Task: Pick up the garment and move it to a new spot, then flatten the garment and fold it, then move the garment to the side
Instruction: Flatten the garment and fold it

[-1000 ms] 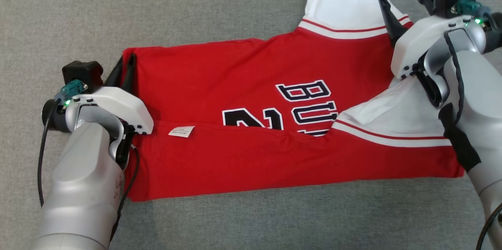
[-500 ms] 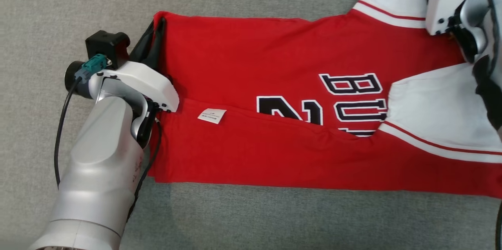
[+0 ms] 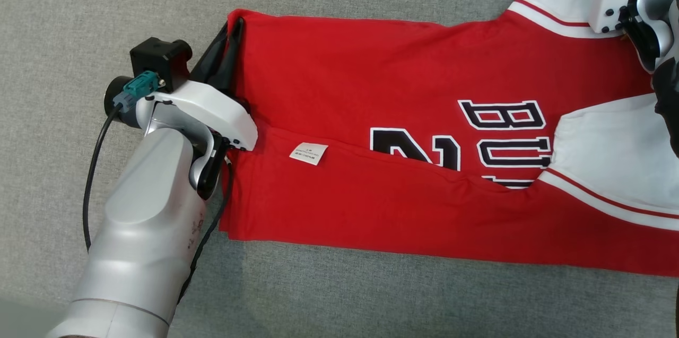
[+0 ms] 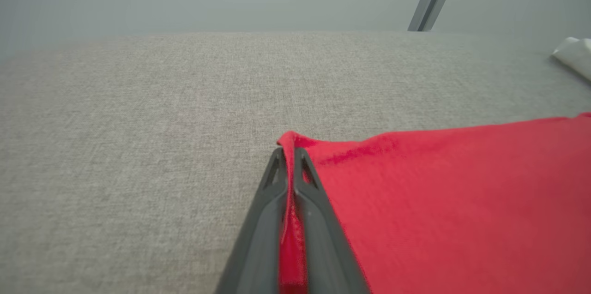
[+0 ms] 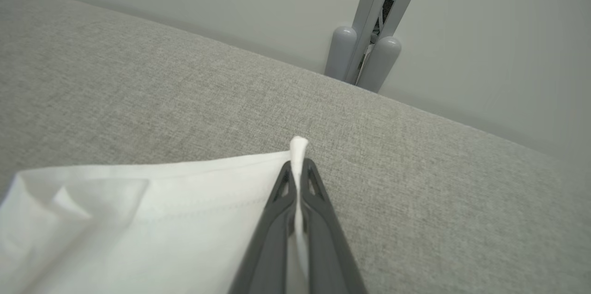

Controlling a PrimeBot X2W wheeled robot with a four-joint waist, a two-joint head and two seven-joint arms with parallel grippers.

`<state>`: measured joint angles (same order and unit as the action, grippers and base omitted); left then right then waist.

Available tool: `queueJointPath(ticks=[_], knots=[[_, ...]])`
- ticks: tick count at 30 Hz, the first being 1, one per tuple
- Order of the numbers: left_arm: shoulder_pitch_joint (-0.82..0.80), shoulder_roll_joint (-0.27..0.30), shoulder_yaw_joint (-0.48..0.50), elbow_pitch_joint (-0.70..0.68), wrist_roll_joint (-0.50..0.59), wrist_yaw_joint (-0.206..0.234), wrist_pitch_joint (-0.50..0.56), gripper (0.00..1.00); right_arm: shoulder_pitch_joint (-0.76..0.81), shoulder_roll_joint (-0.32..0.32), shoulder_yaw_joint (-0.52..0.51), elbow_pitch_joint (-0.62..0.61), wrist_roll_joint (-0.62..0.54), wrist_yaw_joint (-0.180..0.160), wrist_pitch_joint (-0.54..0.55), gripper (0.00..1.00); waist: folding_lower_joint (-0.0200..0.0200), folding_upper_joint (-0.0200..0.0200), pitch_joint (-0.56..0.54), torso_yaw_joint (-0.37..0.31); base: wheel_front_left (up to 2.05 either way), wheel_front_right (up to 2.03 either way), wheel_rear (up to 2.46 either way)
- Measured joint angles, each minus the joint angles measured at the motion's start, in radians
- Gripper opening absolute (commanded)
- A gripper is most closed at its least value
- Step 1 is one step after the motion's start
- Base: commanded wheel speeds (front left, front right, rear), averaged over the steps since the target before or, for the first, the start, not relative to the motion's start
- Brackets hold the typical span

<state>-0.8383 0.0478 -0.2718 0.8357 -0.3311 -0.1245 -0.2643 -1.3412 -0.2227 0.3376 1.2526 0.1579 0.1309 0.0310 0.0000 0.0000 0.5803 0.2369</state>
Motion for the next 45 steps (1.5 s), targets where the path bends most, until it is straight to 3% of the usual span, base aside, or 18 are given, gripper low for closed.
queueJointPath(ticks=[7, 13, 18, 27, 32, 39, 40, 41, 42, 43, 45], knots=[[0.031, 0.014, 0.08, -0.121, 0.044, 0.022, 0.0, 0.0, 0.005, -0.004, -0.034, -0.003, 0.008, 0.0, -0.158, 0.0, 0.0, 0.0, -0.037, -0.026, 0.0, 0.0, 0.0], [0.127, 0.042, 0.145, -0.144, 0.073, 0.022, 0.0, 0.0, 0.102, 0.04, -0.065, -0.015, 0.089, 0.0, -0.255, 0.0, 0.0, 0.0, -0.111, -0.073, 0.0, 0.0, 0.0], [0.19, 0.064, 0.174, -0.14, 0.094, 0.021, 0.0, 0.0, 0.201, 0.059, -0.048, -0.074, 0.16, 0.0, -0.279, 0.0, 0.0, 0.0, -0.167, -0.114, 0.0, 0.0, 0.0], [0.347, 0.094, 0.212, -0.113, 0.115, 0.011, 0.0, 0.0, 0.526, 0.058, 0.042, -0.297, 0.38, 0.0, -0.29, 0.0, 0.0, 0.0, -0.291, -0.204, 0.0, 0.0, 0.0], [0.462, 0.076, 0.241, -0.122, 0.119, 0.01, 0.0, 0.0, 0.726, 0.038, 0.056, -0.4, 0.493, 0.0, -0.291, 0.0, 0.0, 0.0, -0.367, -0.244, 0.0, 0.0, 0.0], [0.578, 0.036, 0.263, -0.124, 0.124, 0.017, 0.0, 0.0, 0.846, 0.038, 0.065, -0.424, 0.535, 0.0, -0.291, 0.0, 0.0, 0.0, -0.414, -0.263, 0.0, 0.0, 0.0], [0.587, 0.033, 0.264, -0.126, 0.134, 0.022, 0.0, 0.4, 0.854, 0.037, 0.068, -0.42, 0.537, 0.0, -0.291, 0.0, 0.0, 0.0, -0.414, -0.261, 0.0, 0.0, 0.0], [0.592, 0.031, 0.266, -0.126, 0.138, 0.024, 0.0, 0.89, 0.859, 0.036, 0.071, -0.413, 0.537, 0.0, -0.291, 0.08, -0.0001, 0.0, -0.414, -0.259, 0.0, 0.0, 0.0], [0.597, 0.028, 0.271, -0.128, 0.138, 0.03, 0.0, 1.0, 0.862, 0.037, 0.067, -0.406, 0.54, 0.0, -0.291, 0.66, 0.0, 0.0, -0.414, -0.256, 0.0, 0.0, 0.0], [0.603, 0.026, 0.275, -0.134, 0.141, 0.036, 0.0, 1.0, 0.862, 0.036, 0.066, -0.405, 0.542, 0.0, -0.291, 1.0, 0.0, 0.0001, -0.414, -0.253, 0.0, 0.0, 0.0], [0.613, 0.02, 0.286, -0.148, 0.145, 0.049, 0.0, 1.0, 0.859, 0.034, 0.071, -0.403, 0.537, 0.0, -0.291, 1.0, 0.0, 0.0, -0.414, -0.247, 0.0, 0.0, 0.0]])
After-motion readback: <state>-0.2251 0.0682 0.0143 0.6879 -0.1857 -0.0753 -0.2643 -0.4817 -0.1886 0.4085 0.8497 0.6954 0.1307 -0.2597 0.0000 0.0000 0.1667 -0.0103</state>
